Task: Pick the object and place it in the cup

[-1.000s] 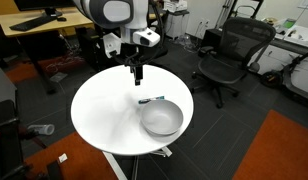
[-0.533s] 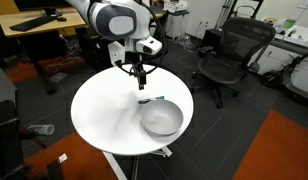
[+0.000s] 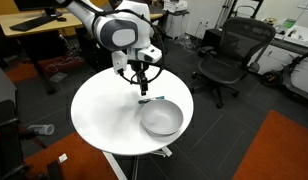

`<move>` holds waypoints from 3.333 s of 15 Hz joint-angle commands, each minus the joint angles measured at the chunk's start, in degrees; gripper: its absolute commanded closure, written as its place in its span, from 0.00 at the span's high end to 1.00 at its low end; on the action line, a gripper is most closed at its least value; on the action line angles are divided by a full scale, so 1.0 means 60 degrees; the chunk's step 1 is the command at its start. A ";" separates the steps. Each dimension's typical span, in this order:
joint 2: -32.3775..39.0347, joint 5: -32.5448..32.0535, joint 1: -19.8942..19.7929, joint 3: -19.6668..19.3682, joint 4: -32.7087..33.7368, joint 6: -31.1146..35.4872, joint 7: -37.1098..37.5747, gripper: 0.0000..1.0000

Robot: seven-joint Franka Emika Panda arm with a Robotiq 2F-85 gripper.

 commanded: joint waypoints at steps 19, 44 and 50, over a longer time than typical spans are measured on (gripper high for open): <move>0.2284 0.0608 0.0087 -0.0537 0.2625 -0.0125 0.0261 1.00; 0.1897 0.0701 0.0088 -0.0554 0.2392 0.0117 0.0228 0.05; 0.0771 0.0752 0.0039 -0.0554 0.1657 -0.0045 0.0233 0.05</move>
